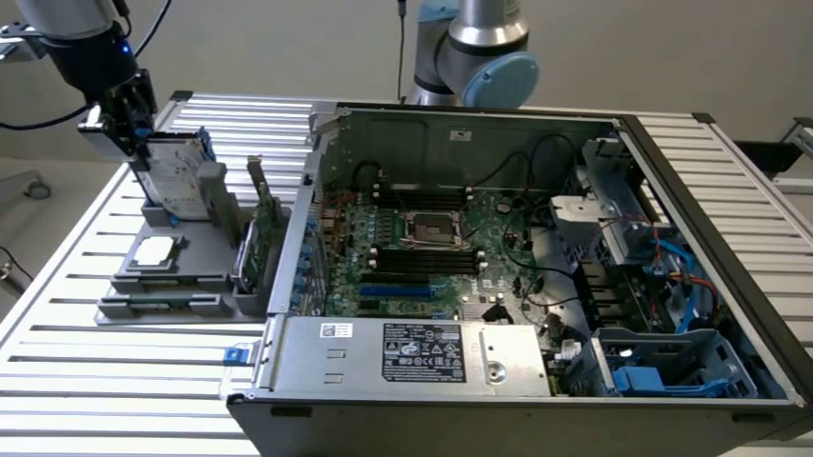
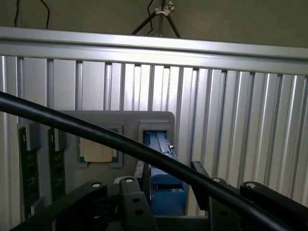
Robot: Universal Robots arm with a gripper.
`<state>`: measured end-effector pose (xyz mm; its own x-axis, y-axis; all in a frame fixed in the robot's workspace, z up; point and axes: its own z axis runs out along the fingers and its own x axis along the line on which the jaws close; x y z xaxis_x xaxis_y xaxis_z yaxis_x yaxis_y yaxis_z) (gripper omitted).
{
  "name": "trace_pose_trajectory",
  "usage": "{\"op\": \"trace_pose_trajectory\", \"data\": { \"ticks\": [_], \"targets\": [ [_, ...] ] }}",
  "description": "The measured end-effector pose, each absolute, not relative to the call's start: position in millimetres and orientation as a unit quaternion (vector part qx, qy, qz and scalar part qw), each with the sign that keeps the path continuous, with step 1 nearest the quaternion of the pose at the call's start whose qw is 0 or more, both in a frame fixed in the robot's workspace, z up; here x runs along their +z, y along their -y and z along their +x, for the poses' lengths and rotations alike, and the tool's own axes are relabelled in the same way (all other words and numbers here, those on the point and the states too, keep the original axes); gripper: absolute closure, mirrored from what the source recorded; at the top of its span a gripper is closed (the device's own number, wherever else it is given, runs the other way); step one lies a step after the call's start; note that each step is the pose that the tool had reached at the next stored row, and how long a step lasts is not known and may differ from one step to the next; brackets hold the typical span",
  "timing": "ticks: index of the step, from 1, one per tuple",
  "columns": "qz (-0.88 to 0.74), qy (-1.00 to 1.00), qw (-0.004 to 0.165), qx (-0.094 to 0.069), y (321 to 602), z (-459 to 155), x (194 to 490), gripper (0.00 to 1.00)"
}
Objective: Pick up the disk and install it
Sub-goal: 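Pick up the disk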
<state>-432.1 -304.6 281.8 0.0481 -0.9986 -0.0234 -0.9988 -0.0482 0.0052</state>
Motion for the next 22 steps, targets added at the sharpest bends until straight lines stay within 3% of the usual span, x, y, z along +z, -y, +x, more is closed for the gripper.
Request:
{"op": "trace_pose_trajectory", "data": {
  "ticks": [17,20,21,22],
  "targets": [
    [-0.72,-0.694,0.005,0.016,308.4,-430.3,281.6,0.49],
    [-0.72,-0.694,0.005,0.016,308.4,-429.6,281.6,0.51],
    [-0.72,-0.694,0.004,0.016,308.4,-429.5,281.6,0.58],
    [-0.72,-0.694,0.004,0.016,308.4,-429.4,281.6,0.58]
  ]
}}
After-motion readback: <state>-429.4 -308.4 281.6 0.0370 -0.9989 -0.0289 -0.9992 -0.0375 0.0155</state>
